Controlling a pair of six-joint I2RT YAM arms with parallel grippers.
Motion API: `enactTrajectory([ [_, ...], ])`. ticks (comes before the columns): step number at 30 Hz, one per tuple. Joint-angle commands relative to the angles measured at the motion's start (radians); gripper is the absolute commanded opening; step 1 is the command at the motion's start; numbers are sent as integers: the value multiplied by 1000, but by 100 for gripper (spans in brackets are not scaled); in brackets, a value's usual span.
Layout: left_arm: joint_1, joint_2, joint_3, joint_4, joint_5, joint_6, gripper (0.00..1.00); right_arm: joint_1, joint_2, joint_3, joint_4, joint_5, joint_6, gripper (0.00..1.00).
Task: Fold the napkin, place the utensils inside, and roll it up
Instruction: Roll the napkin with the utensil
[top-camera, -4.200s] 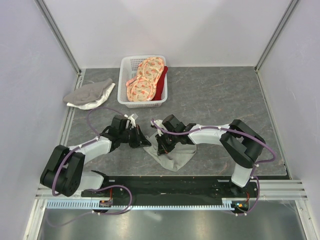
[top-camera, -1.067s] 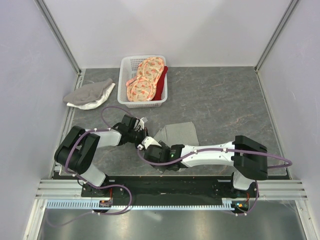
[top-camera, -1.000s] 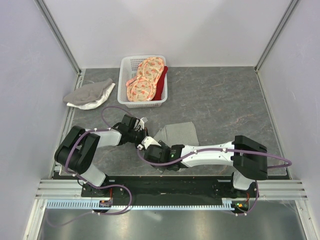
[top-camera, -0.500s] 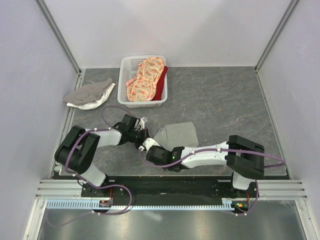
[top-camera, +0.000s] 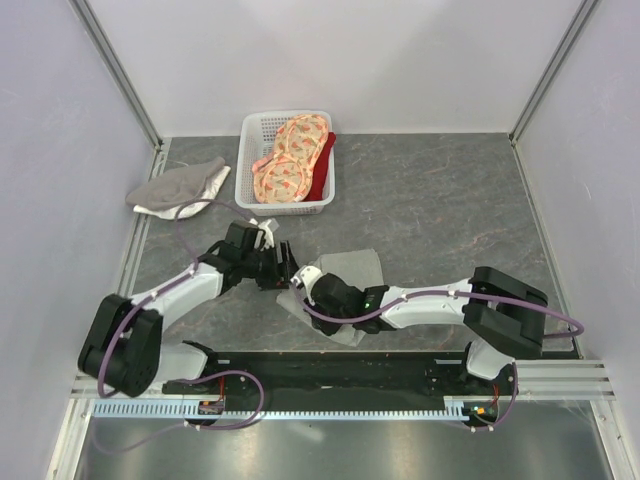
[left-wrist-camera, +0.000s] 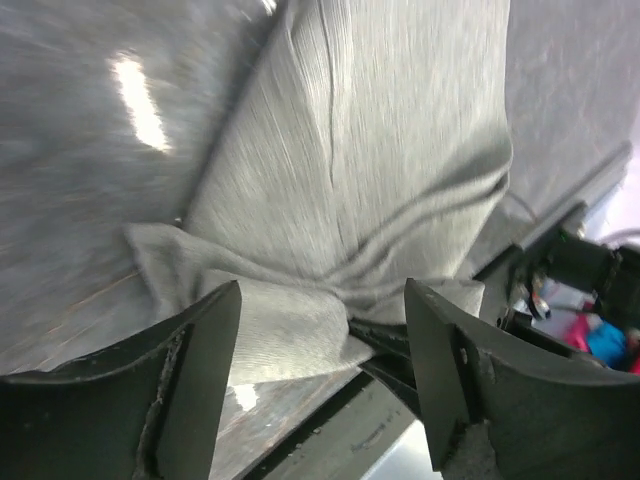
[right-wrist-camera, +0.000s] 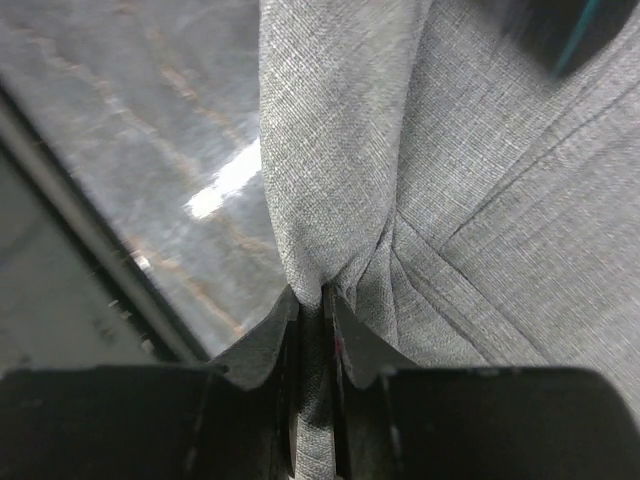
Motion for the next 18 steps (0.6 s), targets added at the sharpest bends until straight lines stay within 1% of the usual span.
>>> enactTrajectory([
  [1,22,-136,0,-82,-174,65,76,-33,6,-104,-15,-313,45,15],
  [4,25,-202,-34,-87,-207,47,76,-82,-9,-135,20,-407,51,13],
  [5,26,-216,-42,-87,-210,47,76,-111,-9,-154,70,-434,54,13],
  [6,25,-238,-51,-79,-201,47,76,-127,-9,-165,88,-489,64,13],
  [8,25,-259,-80,-61,-187,44,76,-162,-6,-184,123,-531,70,12],
  [10,25,-281,-115,-12,-139,34,74,-184,11,-184,129,-585,71,12],
  [16,26,-212,-155,26,-73,-1,71,-263,67,-191,215,-755,108,11],
  [18,25,-201,-165,39,-64,-6,70,-286,98,-188,230,-778,108,11],
])
